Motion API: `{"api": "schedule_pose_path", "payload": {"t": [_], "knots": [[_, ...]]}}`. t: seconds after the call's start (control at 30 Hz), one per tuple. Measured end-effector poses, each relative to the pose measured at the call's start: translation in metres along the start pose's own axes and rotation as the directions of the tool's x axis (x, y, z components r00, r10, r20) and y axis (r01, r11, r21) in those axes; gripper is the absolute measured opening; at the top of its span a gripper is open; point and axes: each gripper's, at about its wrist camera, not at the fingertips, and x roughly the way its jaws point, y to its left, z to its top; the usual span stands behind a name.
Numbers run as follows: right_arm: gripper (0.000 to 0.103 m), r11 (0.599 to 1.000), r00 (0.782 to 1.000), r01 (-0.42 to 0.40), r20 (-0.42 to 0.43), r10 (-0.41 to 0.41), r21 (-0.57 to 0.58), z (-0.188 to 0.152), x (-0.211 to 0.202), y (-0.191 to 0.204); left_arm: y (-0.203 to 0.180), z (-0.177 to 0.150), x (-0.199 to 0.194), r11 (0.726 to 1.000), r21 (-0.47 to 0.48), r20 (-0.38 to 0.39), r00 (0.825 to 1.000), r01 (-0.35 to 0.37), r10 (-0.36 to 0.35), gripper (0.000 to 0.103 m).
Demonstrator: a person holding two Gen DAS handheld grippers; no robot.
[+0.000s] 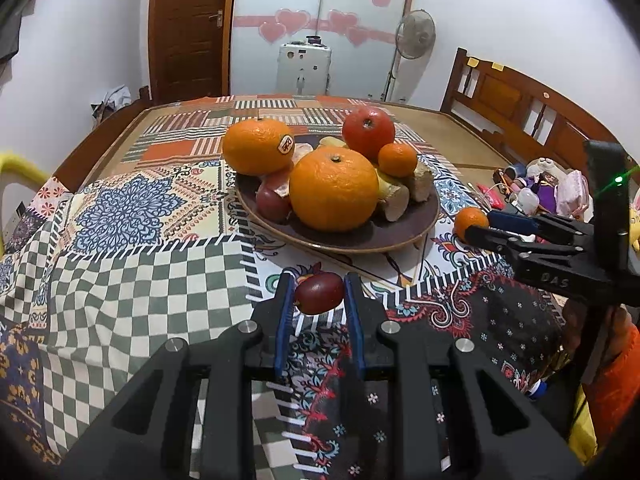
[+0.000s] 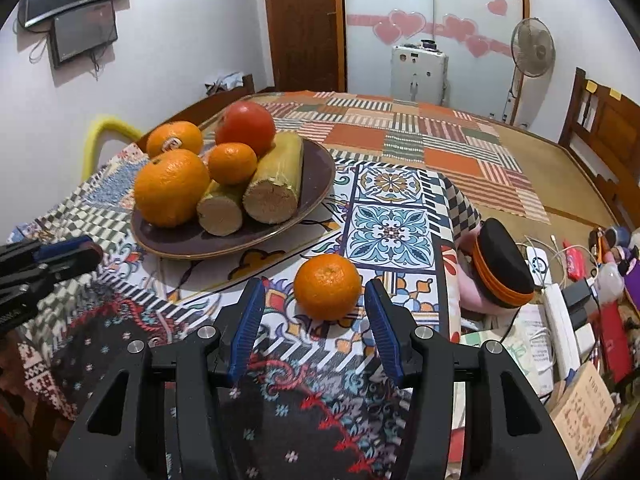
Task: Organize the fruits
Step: 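Place the date on the plate with the left tool while the right tool places the mandarin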
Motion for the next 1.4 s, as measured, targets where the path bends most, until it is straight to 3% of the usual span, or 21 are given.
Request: {"api": "schedule_pose_path", "payload": {"t": [0.13,0.37,0.6,0.97,1.17,1.4], "knots": [[0.035,1.0,1.0,0.004,-0.013,-0.004,0.017,-0.001,0.004,-0.004,-0.001,0.004,0.001,1.0,0.005,0.01,1.0,0.007,-0.007,0.025],[0.035,1.0,1.0,0.005,-0.009,-0.005,0.011,0.0,0.0,0.0,0.0,0.008,0.004,1.0,-0.002,0.016,1.0,0.015,-0.015,0.025],[0.035,0.999,0.998,-0.044,0.039,0.044,-0.001,0.009,-0.012,0.016,0.0,0.013,-0.001,1.0,0.009,0.029,0.999,0.018,-0.018,0.025],[0.035,0.995,0.992,-0.088,0.092,0.091,-0.04,0.03,-0.009,0.035,-0.011,0.06,-0.008,0.998,0.058,0.098,0.995,0.012,-0.017,0.025],[0.035,0.995,0.992,-0.094,0.083,0.097,-0.042,0.028,0.003,0.034,-0.016,0.082,0.01,0.997,0.081,0.11,0.994,-0.017,0.008,0.025],[0.035,0.993,0.991,-0.109,0.081,0.111,-0.038,0.027,0.008,0.032,-0.025,0.092,0.038,0.996,0.085,0.07,0.997,0.012,-0.018,0.025]]}}
